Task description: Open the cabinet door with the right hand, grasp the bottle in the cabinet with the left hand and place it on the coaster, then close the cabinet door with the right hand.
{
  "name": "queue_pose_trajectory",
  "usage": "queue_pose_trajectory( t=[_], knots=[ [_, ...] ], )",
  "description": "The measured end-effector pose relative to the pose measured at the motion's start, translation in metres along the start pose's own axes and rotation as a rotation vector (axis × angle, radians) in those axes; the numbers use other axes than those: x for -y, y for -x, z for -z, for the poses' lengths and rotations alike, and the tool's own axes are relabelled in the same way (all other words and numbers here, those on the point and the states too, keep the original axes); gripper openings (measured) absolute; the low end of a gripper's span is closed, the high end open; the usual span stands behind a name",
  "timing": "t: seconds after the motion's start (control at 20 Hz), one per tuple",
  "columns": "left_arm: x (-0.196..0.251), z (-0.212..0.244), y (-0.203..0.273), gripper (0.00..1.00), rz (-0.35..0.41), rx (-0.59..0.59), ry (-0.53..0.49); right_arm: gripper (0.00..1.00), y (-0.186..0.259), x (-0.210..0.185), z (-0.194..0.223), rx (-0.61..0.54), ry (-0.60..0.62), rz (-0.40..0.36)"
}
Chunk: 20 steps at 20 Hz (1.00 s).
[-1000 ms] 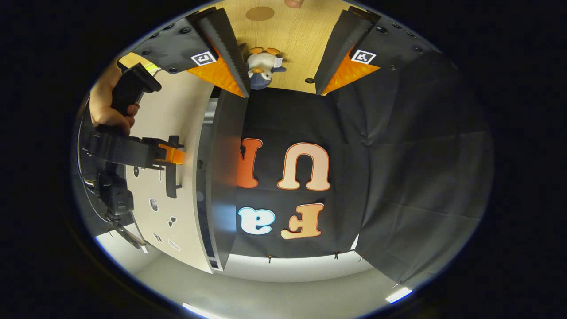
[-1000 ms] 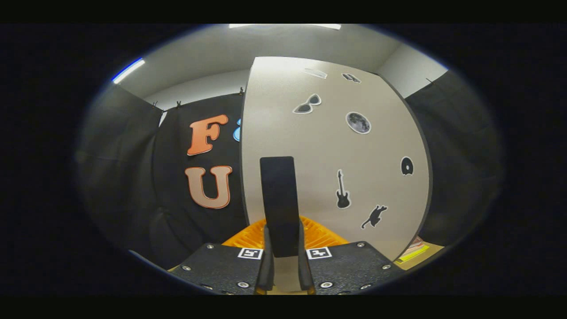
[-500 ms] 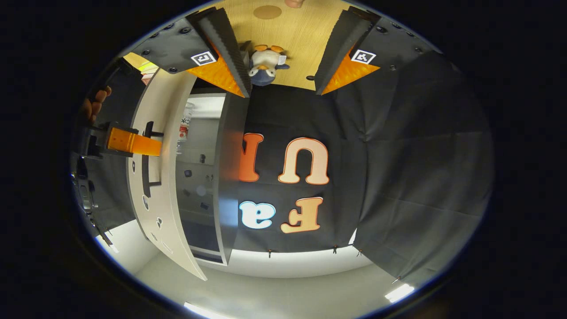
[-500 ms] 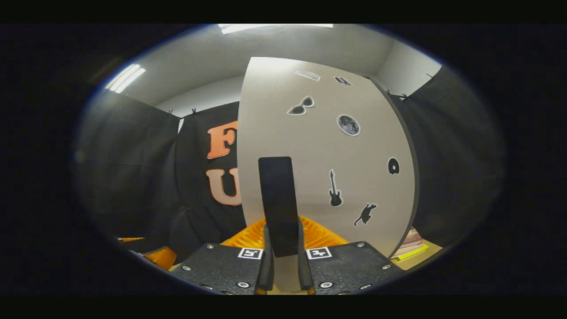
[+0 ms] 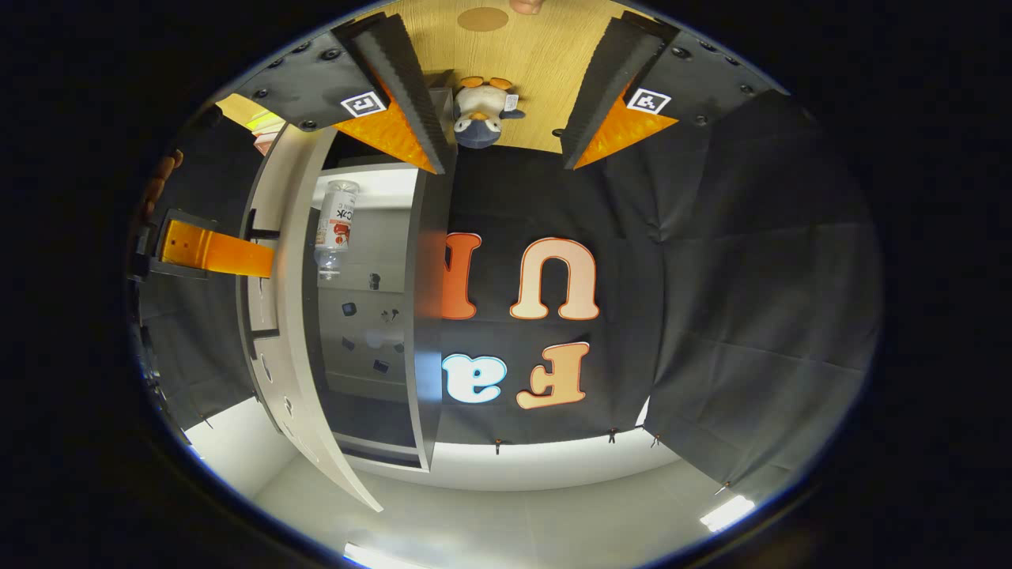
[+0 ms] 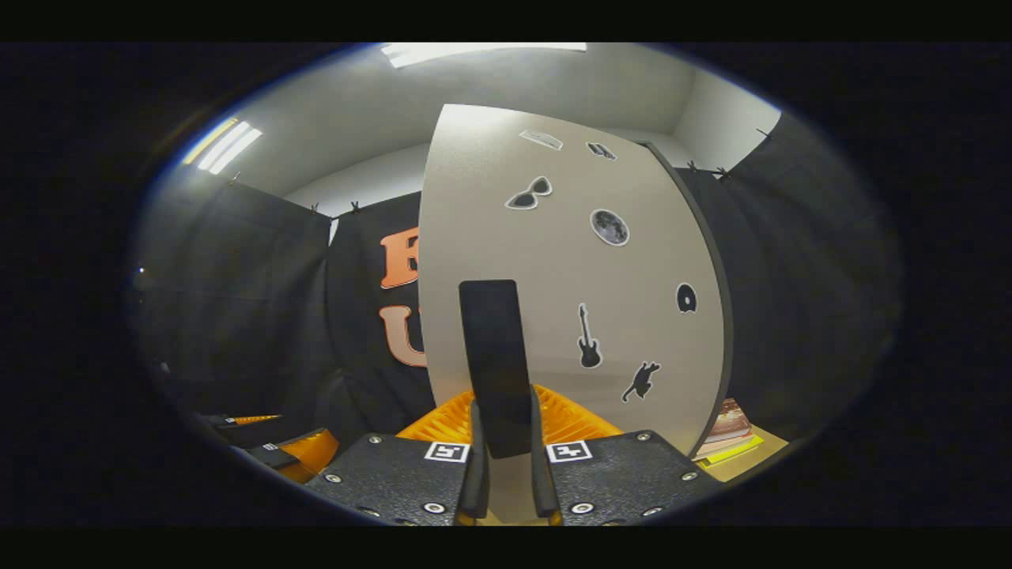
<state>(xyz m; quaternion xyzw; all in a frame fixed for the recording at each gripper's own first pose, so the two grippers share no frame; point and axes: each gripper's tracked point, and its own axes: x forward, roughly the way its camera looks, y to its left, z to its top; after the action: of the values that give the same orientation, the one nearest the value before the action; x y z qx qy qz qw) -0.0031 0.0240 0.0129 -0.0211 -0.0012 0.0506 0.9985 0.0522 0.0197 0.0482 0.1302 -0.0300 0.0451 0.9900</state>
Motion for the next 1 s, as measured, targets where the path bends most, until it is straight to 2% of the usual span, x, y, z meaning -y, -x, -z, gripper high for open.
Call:
queue_pose_trajectory(
  t=[0.25,0.7,0.9,1.0],
  knots=[
    [0.006,0.000,-0.002,0.94,0.005,-0.003,0.008,0.21,0.009,0.005,-0.003,0.001,-0.003,-0.012],
    [0.052,0.003,-0.002,0.94,0.099,-0.014,0.019,0.21,0.026,0.017,-0.005,-0.021,-0.017,-0.019],
    [0.073,0.002,0.003,0.94,0.146,-0.019,0.039,0.19,0.035,0.025,-0.005,-0.033,-0.002,0.012],
    [0.080,0.000,0.006,0.95,0.160,-0.018,0.049,0.21,0.038,0.030,-0.005,-0.037,0.004,0.029]
  ],
)
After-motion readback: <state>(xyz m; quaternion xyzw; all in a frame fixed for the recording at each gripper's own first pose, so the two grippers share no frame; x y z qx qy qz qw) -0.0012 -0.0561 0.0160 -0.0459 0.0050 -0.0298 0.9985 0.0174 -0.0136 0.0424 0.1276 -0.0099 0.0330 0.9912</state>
